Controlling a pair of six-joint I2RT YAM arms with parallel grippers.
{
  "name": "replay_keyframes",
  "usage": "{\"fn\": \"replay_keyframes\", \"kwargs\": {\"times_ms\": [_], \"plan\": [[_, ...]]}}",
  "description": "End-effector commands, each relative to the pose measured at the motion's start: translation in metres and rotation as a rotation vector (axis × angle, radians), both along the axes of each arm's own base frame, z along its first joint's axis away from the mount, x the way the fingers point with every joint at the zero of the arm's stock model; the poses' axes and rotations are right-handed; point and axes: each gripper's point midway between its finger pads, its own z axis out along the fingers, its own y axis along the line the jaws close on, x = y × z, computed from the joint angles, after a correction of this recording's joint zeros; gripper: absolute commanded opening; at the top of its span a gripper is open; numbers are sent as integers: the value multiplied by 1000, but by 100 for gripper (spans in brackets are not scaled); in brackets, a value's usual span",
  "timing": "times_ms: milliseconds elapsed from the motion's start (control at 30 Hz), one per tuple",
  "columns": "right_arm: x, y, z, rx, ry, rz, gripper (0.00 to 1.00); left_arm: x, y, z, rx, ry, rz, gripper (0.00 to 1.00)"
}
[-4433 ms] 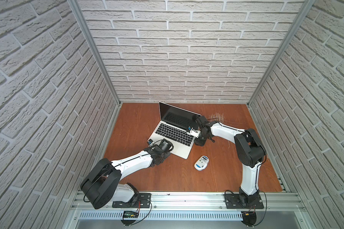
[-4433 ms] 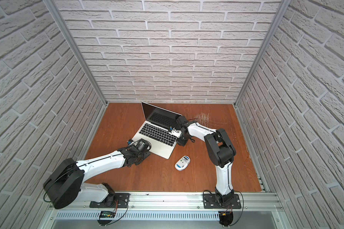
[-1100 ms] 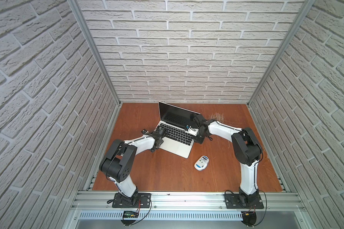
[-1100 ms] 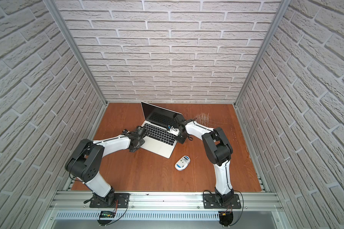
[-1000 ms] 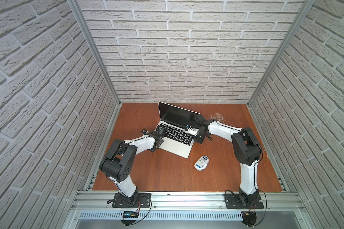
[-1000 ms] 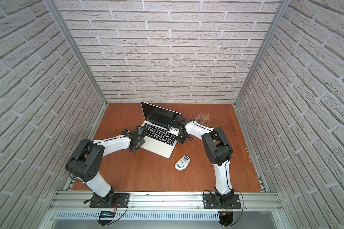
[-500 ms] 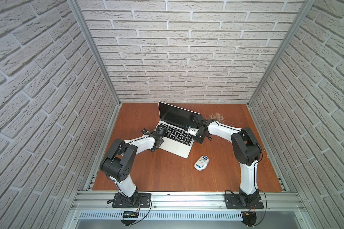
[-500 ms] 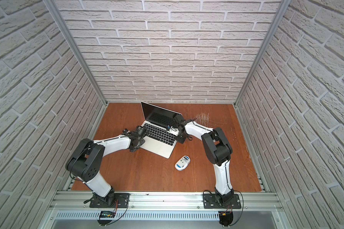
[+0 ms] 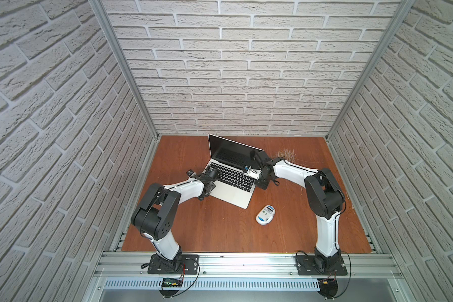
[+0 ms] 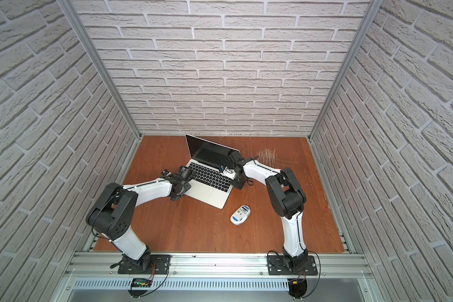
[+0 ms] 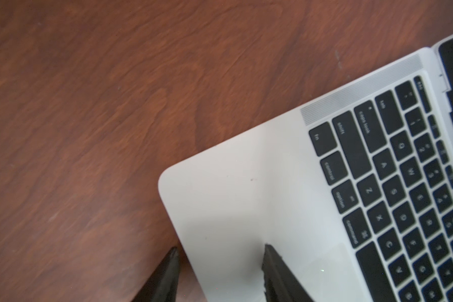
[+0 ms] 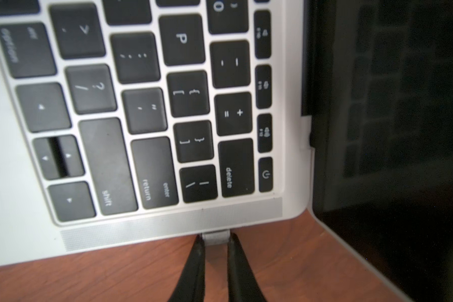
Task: Remove the wireless mouse receiver from the laptop
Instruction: Take out the USB plug from the USB port.
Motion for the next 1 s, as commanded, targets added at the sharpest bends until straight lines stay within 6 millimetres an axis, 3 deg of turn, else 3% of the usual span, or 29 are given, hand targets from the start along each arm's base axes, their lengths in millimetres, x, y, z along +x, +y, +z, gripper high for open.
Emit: {"fn": "replay_keyframes", "kwargs": {"times_ms": [0, 200, 367, 700, 867, 967], "plan": [[-31, -25, -11, -104, 91, -3, 4, -64, 10, -57, -2, 286, -17, 53], [-36, -29, -7, -88, 93, -44, 3, -63, 10, -55, -7, 279, -20, 53], [-36, -25, 18, -17, 43, -102, 4, -57, 5, -43, -26, 247, -66, 54], [-52, -22, 51, 143, -21, -213, 4, -55, -1, 19, -67, 94, -148, 64], [-57, -26, 66, 194, -50, -305, 4, -67, -13, 55, -130, -48, -227, 69], [-62, -30, 71, 231, -55, -373, 4, -79, -32, 74, -230, -158, -306, 71]]}}
